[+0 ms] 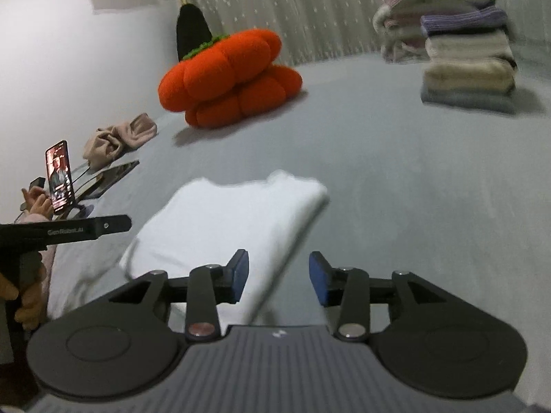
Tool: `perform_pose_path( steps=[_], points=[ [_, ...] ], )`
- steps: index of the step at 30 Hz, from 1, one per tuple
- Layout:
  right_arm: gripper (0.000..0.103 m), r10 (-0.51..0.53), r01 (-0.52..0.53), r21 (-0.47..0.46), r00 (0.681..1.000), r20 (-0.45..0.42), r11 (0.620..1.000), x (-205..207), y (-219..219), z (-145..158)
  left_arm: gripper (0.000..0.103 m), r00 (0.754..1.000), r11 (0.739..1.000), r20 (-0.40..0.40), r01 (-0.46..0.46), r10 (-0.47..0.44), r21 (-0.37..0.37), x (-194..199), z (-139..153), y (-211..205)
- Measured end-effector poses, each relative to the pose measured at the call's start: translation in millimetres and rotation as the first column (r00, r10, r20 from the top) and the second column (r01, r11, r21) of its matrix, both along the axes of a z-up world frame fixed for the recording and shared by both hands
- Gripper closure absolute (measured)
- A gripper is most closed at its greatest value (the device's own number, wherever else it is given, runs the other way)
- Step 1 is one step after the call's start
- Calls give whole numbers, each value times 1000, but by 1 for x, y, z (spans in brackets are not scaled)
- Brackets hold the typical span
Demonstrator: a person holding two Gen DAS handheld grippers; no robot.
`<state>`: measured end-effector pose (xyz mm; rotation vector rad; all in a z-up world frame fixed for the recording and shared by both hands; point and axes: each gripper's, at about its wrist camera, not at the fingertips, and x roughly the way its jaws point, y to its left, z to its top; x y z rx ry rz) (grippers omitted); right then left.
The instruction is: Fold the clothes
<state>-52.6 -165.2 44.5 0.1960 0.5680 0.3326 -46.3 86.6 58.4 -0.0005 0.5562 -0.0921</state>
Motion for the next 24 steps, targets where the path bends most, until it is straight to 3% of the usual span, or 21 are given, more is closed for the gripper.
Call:
perform_pose_path(
  steps=[5,8,11,17,20,24],
  points=[
    [59,-12,19,-91,997,76,996,25,31,-2,51,996,997,69,54,-58,52,15,-5,-34],
    [59,-20,32,-132,995,94,991,36,41,-8,52,993,992,72,91,-98,89,26,-17,-49],
    [59,-18,31,-190,997,73,981,44,39,-20,57,996,985,41,69,-76,161,35,-33,-52],
    [59,-84,85,-49,996,5,995,39,-12,-25,51,999,995,5,-47,47,93,33,-35,-11],
    [59,-120,120,-35,993,-3,992,38,-27,-21,49,998,997,-29,-58,59,49,37,-29,1],
    [57,-109,116,99,991,-80,988,44,-44,-18,43,994,997,-101,-47,41,-61,45,-23,15]
  ],
)
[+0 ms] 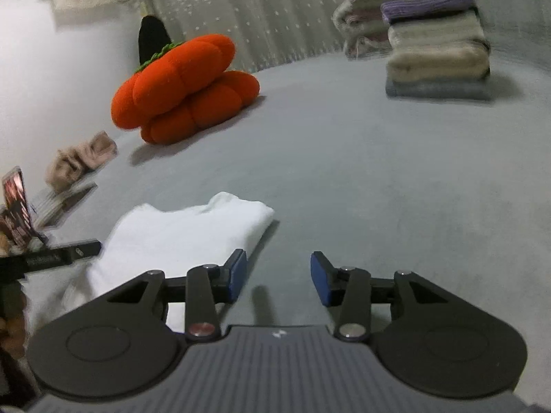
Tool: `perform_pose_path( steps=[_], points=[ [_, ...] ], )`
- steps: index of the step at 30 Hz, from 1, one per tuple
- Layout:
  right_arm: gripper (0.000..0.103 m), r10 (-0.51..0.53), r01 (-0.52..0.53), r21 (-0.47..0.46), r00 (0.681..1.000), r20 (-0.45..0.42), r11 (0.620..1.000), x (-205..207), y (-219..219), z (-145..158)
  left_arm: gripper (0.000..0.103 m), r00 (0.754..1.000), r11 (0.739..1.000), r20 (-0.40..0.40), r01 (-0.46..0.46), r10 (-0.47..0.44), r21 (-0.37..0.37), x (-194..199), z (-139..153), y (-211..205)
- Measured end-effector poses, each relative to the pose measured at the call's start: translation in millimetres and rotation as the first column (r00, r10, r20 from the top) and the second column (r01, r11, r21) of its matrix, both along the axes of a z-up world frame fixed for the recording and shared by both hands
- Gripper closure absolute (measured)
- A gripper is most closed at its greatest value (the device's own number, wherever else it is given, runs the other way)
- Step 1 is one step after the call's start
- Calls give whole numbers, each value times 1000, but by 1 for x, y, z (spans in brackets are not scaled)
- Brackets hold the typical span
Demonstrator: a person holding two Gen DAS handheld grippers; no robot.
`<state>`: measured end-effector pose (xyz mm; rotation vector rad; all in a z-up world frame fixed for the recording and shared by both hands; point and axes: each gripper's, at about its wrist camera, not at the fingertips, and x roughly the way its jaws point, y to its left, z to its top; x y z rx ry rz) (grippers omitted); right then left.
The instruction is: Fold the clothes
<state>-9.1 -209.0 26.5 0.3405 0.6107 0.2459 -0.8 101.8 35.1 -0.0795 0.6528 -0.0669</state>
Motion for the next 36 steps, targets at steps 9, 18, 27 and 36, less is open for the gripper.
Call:
perform_pose_path(
  steps=[9,18,27,36],
  points=[
    [57,112,-73,281,986,-125,957,12,1,-3,50,988,962,-123,52,-88,-269,27,-13,11],
    [57,126,-88,257,983,-135,962,17,5,-2,48,987,972,-131,56,-87,-229,33,-16,0],
    [57,101,-63,245,984,-145,967,28,13,-5,48,988,962,-116,67,-101,-265,32,-19,9],
    [57,85,-48,241,986,-144,969,40,22,-6,49,988,960,-118,62,-97,-275,35,-21,7]
  ],
)
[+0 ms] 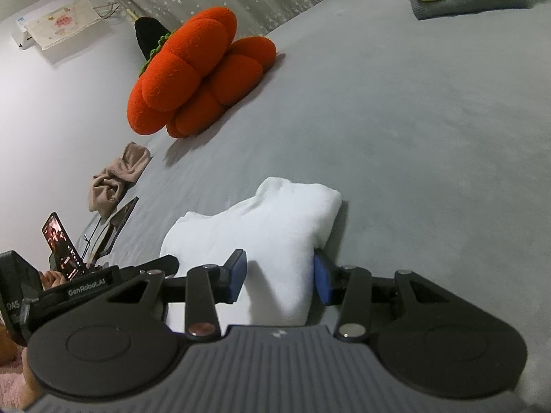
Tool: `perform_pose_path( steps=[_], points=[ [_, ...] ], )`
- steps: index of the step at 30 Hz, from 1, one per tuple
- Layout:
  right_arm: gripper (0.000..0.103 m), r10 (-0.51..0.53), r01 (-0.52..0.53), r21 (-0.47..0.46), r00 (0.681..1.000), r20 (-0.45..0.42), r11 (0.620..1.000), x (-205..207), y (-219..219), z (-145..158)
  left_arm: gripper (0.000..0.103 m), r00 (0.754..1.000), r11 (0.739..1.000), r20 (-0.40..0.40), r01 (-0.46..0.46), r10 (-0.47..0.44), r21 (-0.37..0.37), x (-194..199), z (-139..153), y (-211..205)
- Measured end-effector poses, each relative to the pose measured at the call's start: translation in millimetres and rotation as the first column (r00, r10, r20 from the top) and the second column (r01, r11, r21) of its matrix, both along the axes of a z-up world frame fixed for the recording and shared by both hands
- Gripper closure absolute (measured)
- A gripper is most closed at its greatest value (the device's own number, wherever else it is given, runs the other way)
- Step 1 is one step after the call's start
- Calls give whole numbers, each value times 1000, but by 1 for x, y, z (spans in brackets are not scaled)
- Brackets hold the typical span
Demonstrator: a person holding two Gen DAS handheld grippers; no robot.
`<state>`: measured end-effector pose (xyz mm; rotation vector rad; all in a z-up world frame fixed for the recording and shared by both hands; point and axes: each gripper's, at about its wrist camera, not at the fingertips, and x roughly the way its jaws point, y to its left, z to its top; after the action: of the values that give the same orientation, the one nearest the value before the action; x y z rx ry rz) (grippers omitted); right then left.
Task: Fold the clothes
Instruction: 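Grasp the folded white garment with the right gripper and lift it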
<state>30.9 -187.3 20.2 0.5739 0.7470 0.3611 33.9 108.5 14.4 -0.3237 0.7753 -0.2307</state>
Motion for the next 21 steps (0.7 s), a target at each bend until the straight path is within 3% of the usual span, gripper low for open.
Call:
perform_pose_path(
  steps=[11,15,21],
  points=[
    [57,-14,14,34,1000,0,999,3,-2,-2,49,1000,1000,10,-1,1,-30,3,-4,0],
    [57,-27,27,58,1000,-4,998,5,-3,-4,49,1000,995,-2,-5,5,-100,9,-6,5],
    [57,-32,32,79,999,-3,996,3,-3,-4,59,998,972,-55,-9,-4,-234,11,-14,12]
  ],
)
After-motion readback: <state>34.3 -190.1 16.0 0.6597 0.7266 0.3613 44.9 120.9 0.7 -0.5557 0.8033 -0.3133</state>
